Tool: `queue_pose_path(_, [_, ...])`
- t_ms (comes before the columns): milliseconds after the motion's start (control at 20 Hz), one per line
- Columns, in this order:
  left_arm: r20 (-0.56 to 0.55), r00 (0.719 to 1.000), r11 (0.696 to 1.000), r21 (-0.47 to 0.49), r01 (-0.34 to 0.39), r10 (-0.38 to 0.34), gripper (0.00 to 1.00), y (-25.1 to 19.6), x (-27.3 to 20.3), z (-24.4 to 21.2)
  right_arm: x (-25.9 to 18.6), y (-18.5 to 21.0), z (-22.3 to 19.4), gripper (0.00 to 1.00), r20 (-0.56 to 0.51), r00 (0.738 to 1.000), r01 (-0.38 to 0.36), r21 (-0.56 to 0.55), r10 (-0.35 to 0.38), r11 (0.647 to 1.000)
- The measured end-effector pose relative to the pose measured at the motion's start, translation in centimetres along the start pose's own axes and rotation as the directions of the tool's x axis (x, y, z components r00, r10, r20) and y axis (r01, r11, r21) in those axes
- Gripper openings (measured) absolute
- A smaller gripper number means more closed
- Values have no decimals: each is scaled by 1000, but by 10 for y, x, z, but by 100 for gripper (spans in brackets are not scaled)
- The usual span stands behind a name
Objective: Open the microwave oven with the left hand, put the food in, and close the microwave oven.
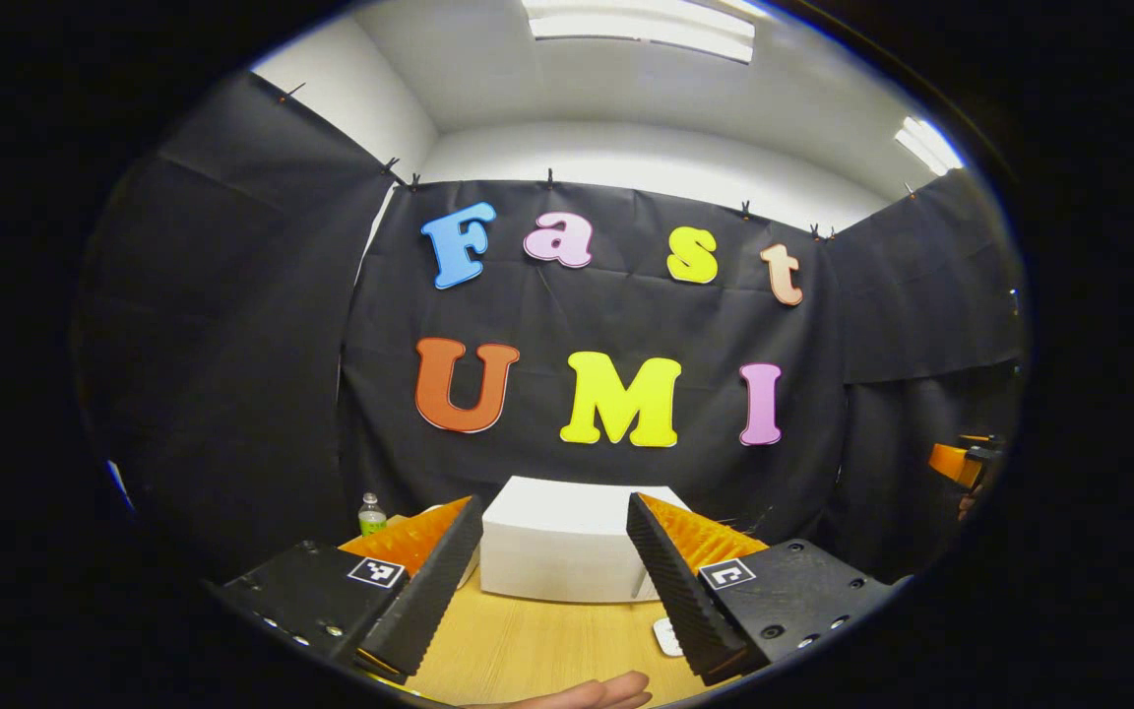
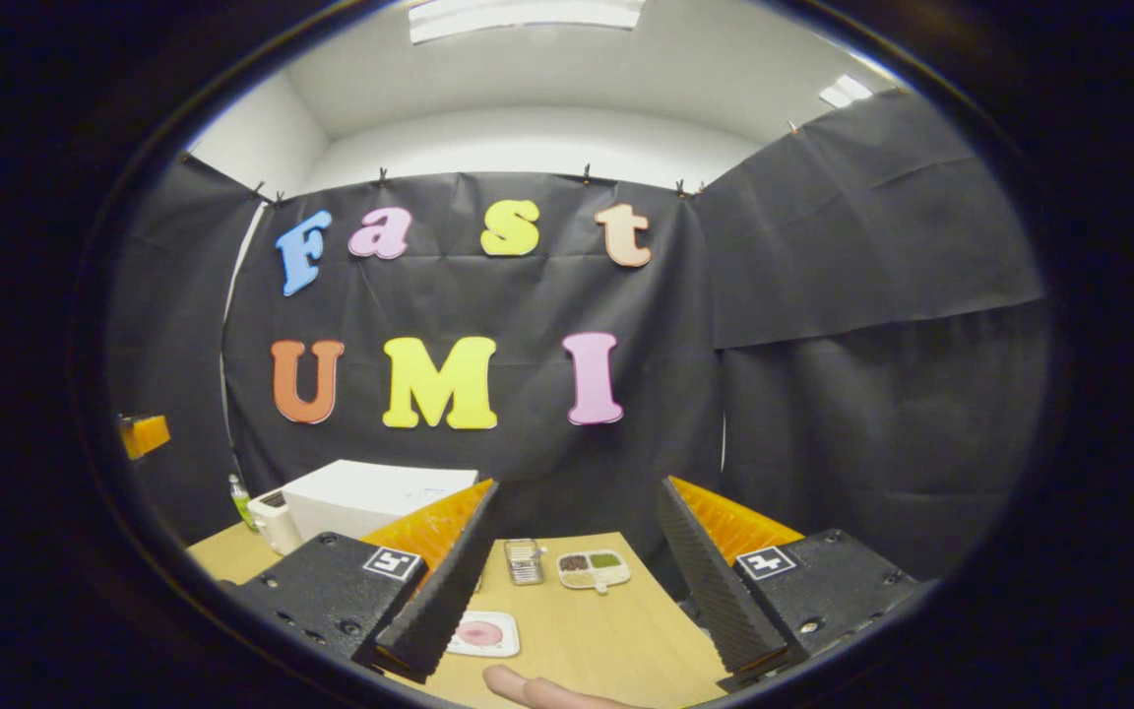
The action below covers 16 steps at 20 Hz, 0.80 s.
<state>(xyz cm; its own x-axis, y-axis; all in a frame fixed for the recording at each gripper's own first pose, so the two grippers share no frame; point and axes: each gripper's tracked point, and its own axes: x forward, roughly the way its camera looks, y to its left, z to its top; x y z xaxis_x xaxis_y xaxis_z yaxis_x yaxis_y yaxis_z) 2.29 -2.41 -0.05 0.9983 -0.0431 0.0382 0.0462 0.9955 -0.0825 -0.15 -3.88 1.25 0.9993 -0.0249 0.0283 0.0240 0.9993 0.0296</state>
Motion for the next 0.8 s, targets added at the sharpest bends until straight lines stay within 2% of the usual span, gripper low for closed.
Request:
queue_pose_path(50, [-5,1000,1000,-8,18,-18,93,-4,5,-5,2,-2,-1,93,0,1000,-4,3,4,1000])
queue_pose_path(100, [-9,1000,1000,-13,29,-29,93,-7,11,-11,4,-5,-1,100,2,1000,-5,8,5,1000])
queue_pose_path(150, [-14,999,999,-15,36,-36,93,-10,17,-15,6,-8,0,93,6,1000,-6,12,6,1000])
queue_pose_path(250, [-38,998,999,-11,47,-47,92,-17,31,-27,12,-14,-4,93,4,1000,-5,23,5,1000])
queue_pose_path(300, [-48,997,999,-8,52,-52,92,-21,38,-33,14,-17,-6,100,2,1000,-6,30,6,1000])
queue_pose_path(500, [-76,995,998,-11,69,-70,93,-43,74,-64,27,-26,-20,100,-17,1000,-9,39,10,999])
queue_pose_path(550, [-84,994,998,-13,69,-70,93,-49,84,-74,29,-25,-22,93,-21,1000,-21,46,22,999])
queue_pose_path(600, [-88,994,998,-12,69,-70,93,-54,95,-83,31,-23,-22,100,-22,999,-38,59,39,998])
queue_pose_path(650, [-92,993,997,-15,70,-71,93,-60,107,-94,34,-22,-24,94,-25,998,-51,67,53,996])
queue_pose_path(700, [-95,993,997,-18,74,-76,93,-66,117,-105,35,-22,-26,94,-32,998,-58,68,60,996])
queue_pose_path(750, [-113,990,996,-28,83,-86,93,-75,130,-122,38,-22,-28,100,-34,997,-64,66,66,996])
queue_pose_path(800, [-127,987,995,-36,94,-97,93,-81,139,-135,39,-21,-28,100,-37,997,-71,62,74,996])
